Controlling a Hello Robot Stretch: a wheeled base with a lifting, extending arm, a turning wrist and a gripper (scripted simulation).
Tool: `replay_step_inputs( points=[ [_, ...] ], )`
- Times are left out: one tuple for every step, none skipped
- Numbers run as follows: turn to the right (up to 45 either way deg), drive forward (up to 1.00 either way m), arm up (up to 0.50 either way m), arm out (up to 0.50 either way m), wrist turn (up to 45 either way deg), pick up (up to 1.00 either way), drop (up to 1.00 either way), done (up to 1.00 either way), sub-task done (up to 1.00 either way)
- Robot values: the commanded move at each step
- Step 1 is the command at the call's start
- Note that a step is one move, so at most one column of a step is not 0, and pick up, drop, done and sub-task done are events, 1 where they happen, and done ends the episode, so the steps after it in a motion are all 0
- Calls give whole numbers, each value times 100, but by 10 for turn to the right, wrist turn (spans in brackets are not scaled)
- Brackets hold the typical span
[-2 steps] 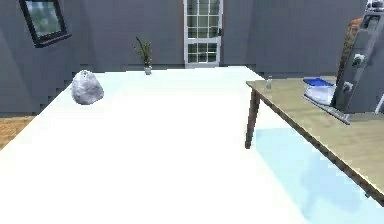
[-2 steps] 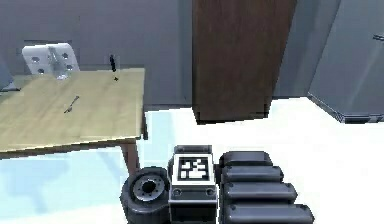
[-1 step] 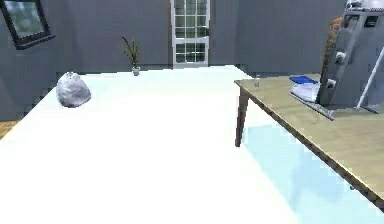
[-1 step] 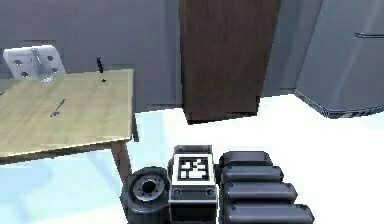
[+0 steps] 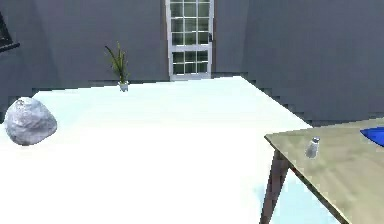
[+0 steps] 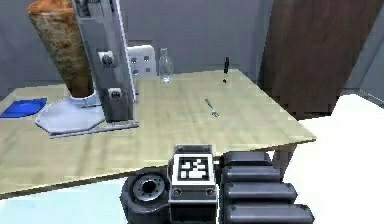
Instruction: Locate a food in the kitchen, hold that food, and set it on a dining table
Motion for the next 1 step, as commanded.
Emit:
replay_step_inputs(
  points=[
    [450, 0, 0, 0, 0, 0, 0, 0, 0]
  ],
)
